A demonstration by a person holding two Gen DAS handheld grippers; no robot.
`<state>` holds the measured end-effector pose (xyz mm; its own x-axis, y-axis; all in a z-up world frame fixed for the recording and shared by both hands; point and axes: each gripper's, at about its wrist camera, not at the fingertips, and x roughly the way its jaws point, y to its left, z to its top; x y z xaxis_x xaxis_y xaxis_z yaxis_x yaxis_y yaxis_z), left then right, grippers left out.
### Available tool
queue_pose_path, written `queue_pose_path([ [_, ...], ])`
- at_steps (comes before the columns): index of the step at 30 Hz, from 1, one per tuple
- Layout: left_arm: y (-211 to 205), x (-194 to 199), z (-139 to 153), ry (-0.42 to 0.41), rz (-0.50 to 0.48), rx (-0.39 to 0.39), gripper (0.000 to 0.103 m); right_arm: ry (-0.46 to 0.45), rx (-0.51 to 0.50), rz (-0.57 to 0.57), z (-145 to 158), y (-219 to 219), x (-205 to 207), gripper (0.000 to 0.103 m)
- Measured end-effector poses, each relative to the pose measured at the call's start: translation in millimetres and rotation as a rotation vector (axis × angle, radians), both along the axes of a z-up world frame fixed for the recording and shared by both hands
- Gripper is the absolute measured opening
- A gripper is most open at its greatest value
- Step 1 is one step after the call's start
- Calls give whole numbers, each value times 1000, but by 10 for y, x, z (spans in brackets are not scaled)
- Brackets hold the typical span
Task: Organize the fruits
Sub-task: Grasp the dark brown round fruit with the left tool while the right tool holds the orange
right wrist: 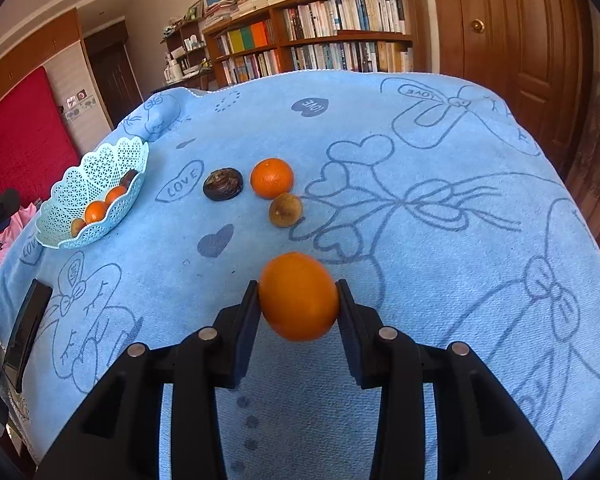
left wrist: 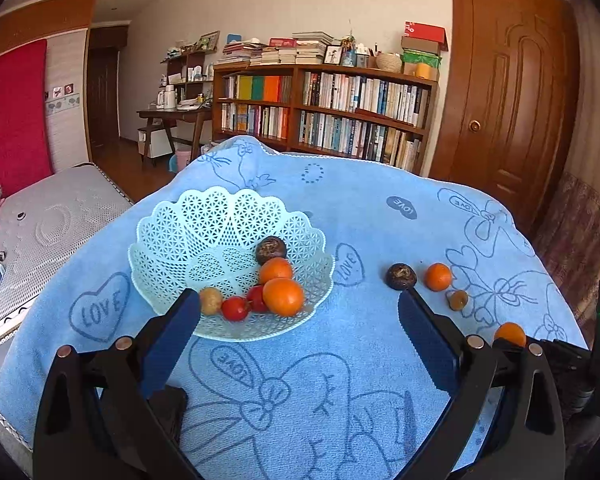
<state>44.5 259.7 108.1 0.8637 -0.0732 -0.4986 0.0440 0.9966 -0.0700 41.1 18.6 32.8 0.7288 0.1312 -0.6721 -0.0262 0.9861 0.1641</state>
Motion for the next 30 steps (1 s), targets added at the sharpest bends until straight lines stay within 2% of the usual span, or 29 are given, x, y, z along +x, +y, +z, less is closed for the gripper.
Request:
queue_pose_path([
  [8, -473, 240, -94, 40, -92, 36, 100, -19, 23, -66, -24, -283, -12, 38],
  [18, -1033, 714, -298, 99, -180, 116, 99, -33, 35, -62, -99, -259, -26, 38],
  [20, -1125, 827, -352, 123, -195, 125, 91, -32, 49, -69, -106, -286, -24, 38],
  [30, -1415, 1335, -641, 206, -254, 182, 74, -3, 81, -67, -156, -310, 10, 38],
])
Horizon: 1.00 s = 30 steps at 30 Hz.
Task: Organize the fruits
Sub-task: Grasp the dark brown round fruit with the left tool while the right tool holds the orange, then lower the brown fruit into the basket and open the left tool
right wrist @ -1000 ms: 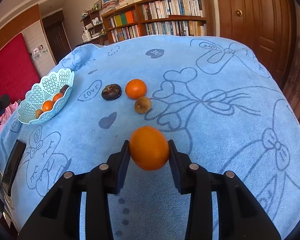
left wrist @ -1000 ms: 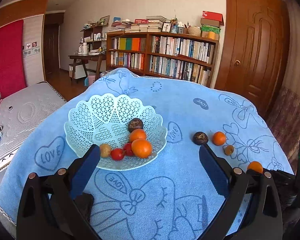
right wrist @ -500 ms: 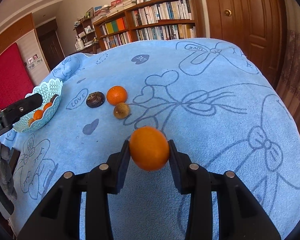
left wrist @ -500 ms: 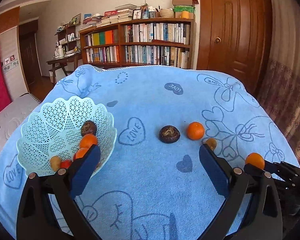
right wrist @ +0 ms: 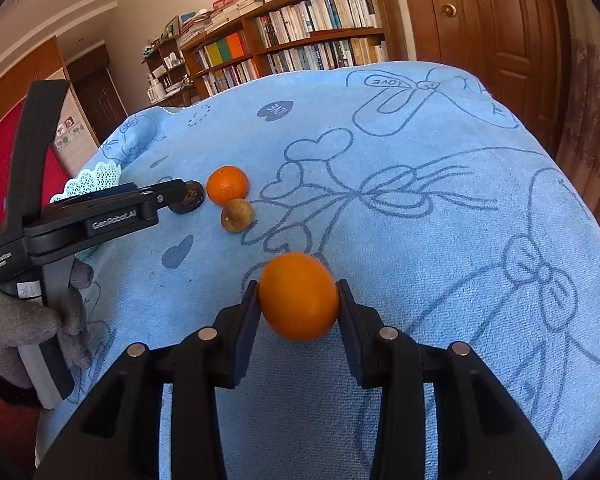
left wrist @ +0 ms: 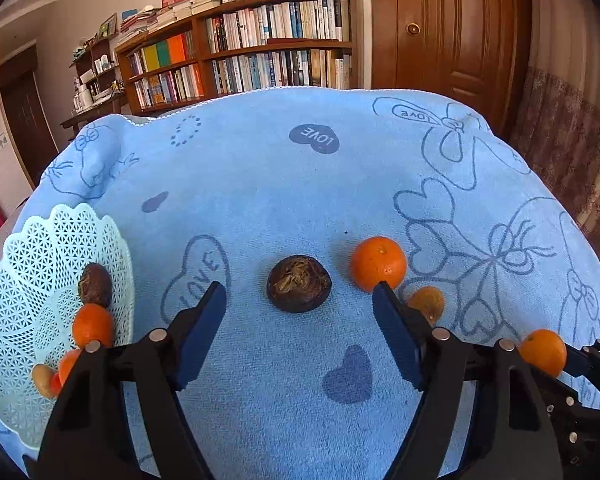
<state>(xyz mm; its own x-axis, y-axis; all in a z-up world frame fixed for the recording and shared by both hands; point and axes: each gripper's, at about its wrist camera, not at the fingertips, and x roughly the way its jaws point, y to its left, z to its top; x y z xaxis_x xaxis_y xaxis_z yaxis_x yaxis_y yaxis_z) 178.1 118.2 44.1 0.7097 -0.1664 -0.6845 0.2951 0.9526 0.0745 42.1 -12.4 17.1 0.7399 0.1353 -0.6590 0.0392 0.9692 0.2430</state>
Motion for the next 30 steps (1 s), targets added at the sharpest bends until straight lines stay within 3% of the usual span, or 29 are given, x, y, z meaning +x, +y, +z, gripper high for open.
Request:
queue_pose_path([
  [15, -3, 372, -302, 120, -6, -43, 56, 17, 9, 12, -23, -1, 36, 39],
  [17, 3, 362, -300, 117, -7, -46, 45, 17, 8, 14, -27, 0, 40, 39],
  [30, 71, 120, -145, 94, -7, -88, 44, 16, 8, 14, -27, 2, 39, 39],
])
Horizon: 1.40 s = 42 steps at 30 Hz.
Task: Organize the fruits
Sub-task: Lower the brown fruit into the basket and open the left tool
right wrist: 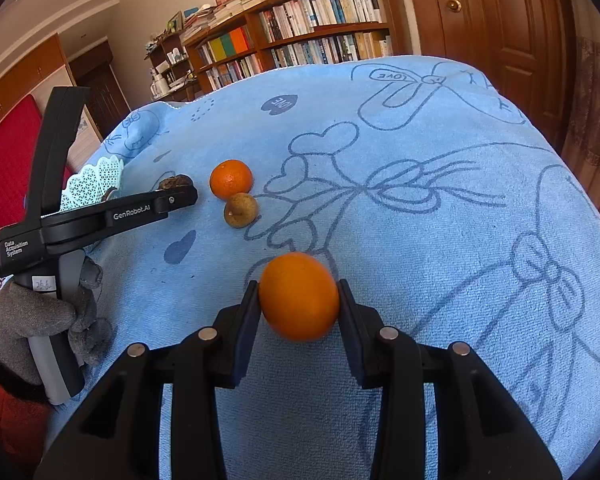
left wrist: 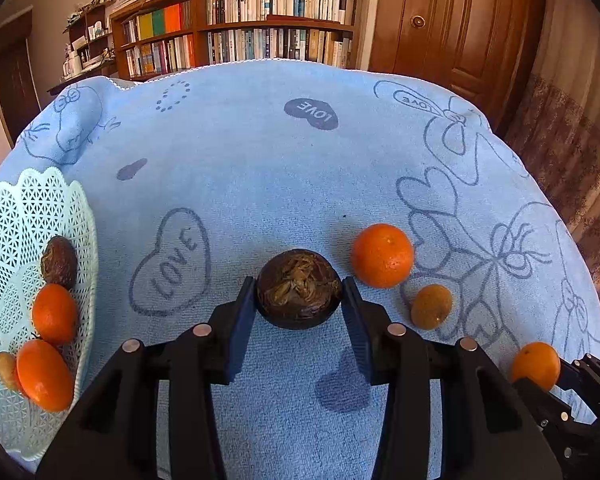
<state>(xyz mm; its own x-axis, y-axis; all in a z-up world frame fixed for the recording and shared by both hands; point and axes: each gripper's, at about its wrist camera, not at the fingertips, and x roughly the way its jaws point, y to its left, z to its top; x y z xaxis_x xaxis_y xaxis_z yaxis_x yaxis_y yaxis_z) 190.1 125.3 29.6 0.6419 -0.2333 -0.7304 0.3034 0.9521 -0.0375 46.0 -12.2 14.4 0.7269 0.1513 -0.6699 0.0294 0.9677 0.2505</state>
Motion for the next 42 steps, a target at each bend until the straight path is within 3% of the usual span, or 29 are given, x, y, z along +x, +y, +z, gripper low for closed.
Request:
queue_pose_path([
  [11, 259, -336, 365, -77, 31, -37, 44, -3, -1, 1, 8, 10, -4, 39],
  [21, 869, -500, 604, -134, 153, -19, 44, -9, -4, 1, 38, 16, -9, 39],
  [33, 1866, -450, 581, -103, 355, -6, 44, -9, -3, 1, 35, 18, -13, 39],
  [42, 2220, -417, 495, -78, 433, -13, 45, -10, -4, 0, 35, 10, -21, 39],
])
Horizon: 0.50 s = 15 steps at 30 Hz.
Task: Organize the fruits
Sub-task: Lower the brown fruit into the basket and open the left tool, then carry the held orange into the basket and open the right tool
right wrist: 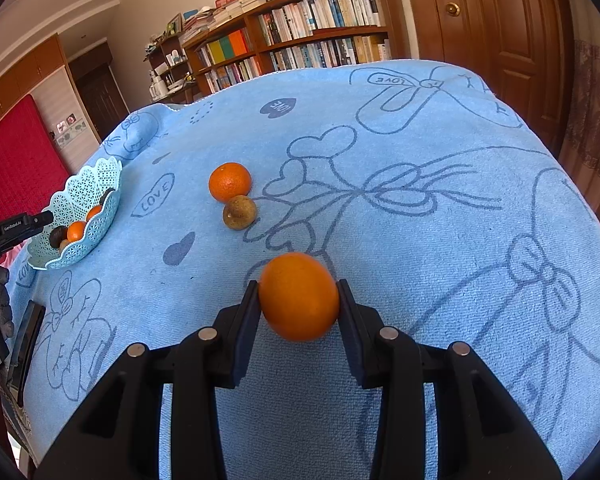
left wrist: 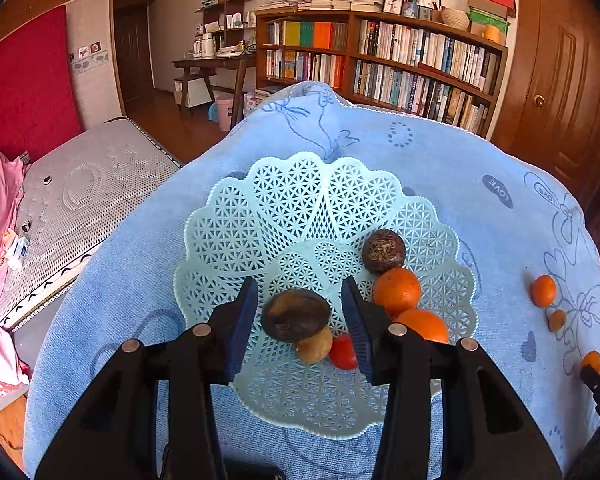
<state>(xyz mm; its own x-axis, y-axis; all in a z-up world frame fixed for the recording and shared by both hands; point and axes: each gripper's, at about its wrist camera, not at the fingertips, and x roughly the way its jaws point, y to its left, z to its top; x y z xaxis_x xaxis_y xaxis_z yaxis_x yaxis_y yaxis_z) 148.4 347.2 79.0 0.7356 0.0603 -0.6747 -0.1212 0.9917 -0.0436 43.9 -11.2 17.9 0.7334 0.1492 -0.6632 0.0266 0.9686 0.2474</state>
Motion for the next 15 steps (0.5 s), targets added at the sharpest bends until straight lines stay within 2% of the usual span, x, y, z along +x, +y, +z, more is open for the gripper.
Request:
queue_pose_path([
  [3, 36, -12, 16, -5, 12, -13, 47, 0, 0, 0, 1, 1, 0, 39],
  [5, 31, -47, 40, -13, 16, -24, 58, 0, 0, 0, -1, 1, -1, 39],
  [10, -81, -189, 108, -48, 6, -49, 61, -1, -1, 0, -1, 2, -3, 38],
  [13, -192, -273, 128, -70, -15, -53, 73, -5, 1, -3, 4, -15, 2, 39],
  [15, -253, -340, 134, -81, -25, -44, 74, -10, 4, -5, 10, -31, 2, 39],
])
